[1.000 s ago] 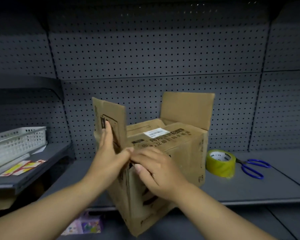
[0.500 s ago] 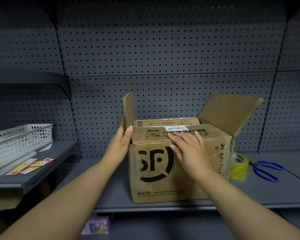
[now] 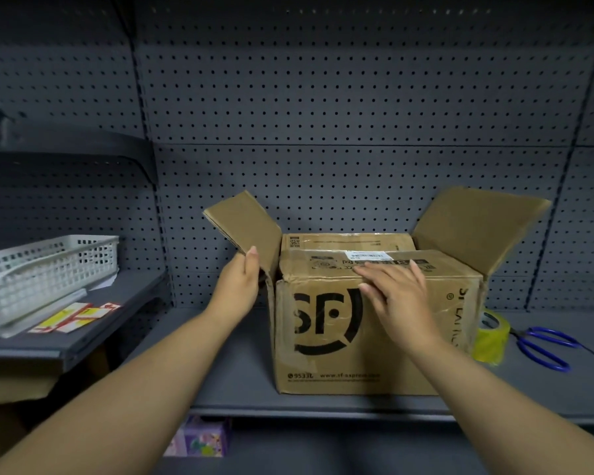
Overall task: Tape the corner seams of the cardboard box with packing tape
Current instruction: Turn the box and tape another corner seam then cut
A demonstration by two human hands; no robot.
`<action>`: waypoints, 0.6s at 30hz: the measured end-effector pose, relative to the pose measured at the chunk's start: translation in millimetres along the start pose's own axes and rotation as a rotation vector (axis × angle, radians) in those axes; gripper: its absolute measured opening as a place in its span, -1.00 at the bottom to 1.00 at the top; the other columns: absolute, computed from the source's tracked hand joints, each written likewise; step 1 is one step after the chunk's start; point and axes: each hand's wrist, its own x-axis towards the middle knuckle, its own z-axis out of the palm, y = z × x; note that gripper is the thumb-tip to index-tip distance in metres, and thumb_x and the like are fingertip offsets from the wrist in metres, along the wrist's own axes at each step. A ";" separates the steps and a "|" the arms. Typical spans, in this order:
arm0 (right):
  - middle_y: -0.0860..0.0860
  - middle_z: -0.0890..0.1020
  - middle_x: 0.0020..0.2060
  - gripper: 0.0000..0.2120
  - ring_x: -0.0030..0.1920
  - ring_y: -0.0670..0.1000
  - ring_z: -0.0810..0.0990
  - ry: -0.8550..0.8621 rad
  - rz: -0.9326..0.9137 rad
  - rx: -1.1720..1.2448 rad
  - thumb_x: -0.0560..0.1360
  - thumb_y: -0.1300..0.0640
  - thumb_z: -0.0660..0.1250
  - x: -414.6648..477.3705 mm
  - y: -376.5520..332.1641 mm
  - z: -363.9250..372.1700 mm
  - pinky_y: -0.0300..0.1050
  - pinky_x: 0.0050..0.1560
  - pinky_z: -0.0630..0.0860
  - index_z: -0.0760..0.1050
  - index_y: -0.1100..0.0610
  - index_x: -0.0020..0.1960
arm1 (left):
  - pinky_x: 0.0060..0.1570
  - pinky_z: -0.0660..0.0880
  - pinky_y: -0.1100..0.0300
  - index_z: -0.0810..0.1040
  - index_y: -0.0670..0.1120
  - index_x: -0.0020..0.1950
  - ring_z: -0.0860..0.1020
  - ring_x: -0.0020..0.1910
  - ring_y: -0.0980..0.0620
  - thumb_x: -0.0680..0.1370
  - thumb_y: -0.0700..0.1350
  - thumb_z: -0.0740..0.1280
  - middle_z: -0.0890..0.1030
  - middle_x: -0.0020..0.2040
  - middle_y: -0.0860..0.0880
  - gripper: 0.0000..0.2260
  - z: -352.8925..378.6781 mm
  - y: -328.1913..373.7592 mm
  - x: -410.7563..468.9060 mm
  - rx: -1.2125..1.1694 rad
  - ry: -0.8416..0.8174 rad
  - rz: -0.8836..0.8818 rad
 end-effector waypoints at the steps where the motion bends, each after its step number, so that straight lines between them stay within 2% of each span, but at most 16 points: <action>1: -0.08 0.62 0.13 -0.66 0.19 -0.03 0.54 0.006 -0.001 0.000 0.47 -0.06 0.19 -0.9 0.5 0.8 -0.03 0.42 -0.01 0.52 -0.05 0.20 | 0.03 0.49 -0.20 0.43 -0.23 -0.16 0.53 -0.07 -0.21 0.54 0.21 -0.04 0.54 -0.13 -0.23 -0.47 -0.5 2.0 -1.5 0.005 0.021 -0.005; 4: -0.07 0.62 0.12 -0.66 0.18 -0.03 0.54 0.021 -0.005 0.004 0.47 -0.05 0.19 -3.6 1.1 2.1 -0.03 0.42 -0.01 0.52 -0.05 0.20 | 0.06 0.47 -0.19 0.36 -0.13 -0.25 0.51 -0.06 -0.21 0.63 0.04 -0.01 0.46 -0.22 -0.11 -0.63 1.1 4.3 -6.2 -0.014 0.074 -0.013; 7: -0.04 0.63 0.11 -0.68 0.17 0.00 0.55 0.035 -0.006 0.009 0.46 -0.01 0.23 -3.5 0.6 2.7 0.01 0.41 -0.01 0.54 -0.01 0.18 | 0.10 0.46 -0.20 0.40 -0.11 -0.21 0.52 -0.01 -0.19 0.60 0.15 0.01 0.51 -0.15 -0.13 -0.60 4.7 1.3 -10.0 -0.074 0.034 -0.030; 8: -0.03 0.63 0.11 -0.70 0.17 0.00 0.55 0.037 -0.003 0.010 0.47 0.01 0.27 -3.1 0.2 2.8 0.02 0.42 -0.01 0.54 0.00 0.18 | 0.13 0.46 -0.20 0.44 -0.11 -0.13 0.53 0.02 -0.15 0.55 0.26 0.01 0.55 -0.07 -0.14 -0.54 5.5 1.8 -13.1 -0.108 -0.026 -0.029; 10: -0.01 0.64 0.11 -0.72 0.16 0.03 0.56 0.045 -0.006 0.009 0.46 0.09 0.34 -2.1 -1.0 3.1 0.04 0.41 -0.01 0.55 0.02 0.17 | 0.27 0.39 -0.13 0.46 -0.07 0.19 0.49 0.20 -0.04 0.43 0.40 0.03 0.54 0.20 -0.08 -0.36 7.5 -0.8 -19.2 -0.169 -0.182 -0.010; 11: 0.01 0.64 0.10 -0.72 0.16 0.05 0.56 0.046 -0.007 0.006 0.46 0.12 0.35 -1.2 -1.9 2.9 0.06 0.41 -0.02 0.56 0.03 0.17 | 0.36 0.30 -0.05 0.35 -0.04 0.38 0.40 0.33 0.00 0.44 0.37 0.07 0.45 0.34 -0.03 -0.33 9.6 -4.2 -22.6 -0.181 -0.243 -0.004; 12: 0.01 0.64 0.10 -0.72 0.16 0.05 0.56 0.042 -0.006 0.004 0.46 0.13 0.35 -0.7 -2.8 2.4 0.06 0.41 -0.03 0.56 0.03 0.17 | 0.40 0.20 0.08 0.19 -0.04 0.49 0.30 0.41 0.03 0.49 0.29 0.10 0.34 0.42 -0.01 -0.34 11.9 -8.0 -26.1 -0.162 -0.280 -0.004; 14: 0.01 0.63 0.11 -0.72 0.18 0.06 0.55 0.035 0.003 0.005 0.47 0.13 0.34 0.4 -3.8 2.1 0.06 0.42 -0.06 0.56 0.03 0.18 | 0.31 0.15 0.30 0.04 -0.06 0.53 0.21 0.45 0.07 0.57 0.11 0.12 0.28 0.44 0.02 -0.42 18.1 -16.2 -32.4 -0.076 -0.301 0.021; 18: 0.01 0.64 0.11 -0.73 0.17 0.05 0.54 0.047 0.029 0.020 0.47 0.13 0.34 1.5 -4.4 4.8 0.06 0.43 -0.12 0.57 0.03 0.16 | 0.24 0.20 0.34 0.13 -0.01 0.51 0.27 0.41 0.10 0.60 0.08 0.06 0.32 0.44 0.03 -0.51 30.6 -23.7 -36.1 -0.043 -0.247 0.057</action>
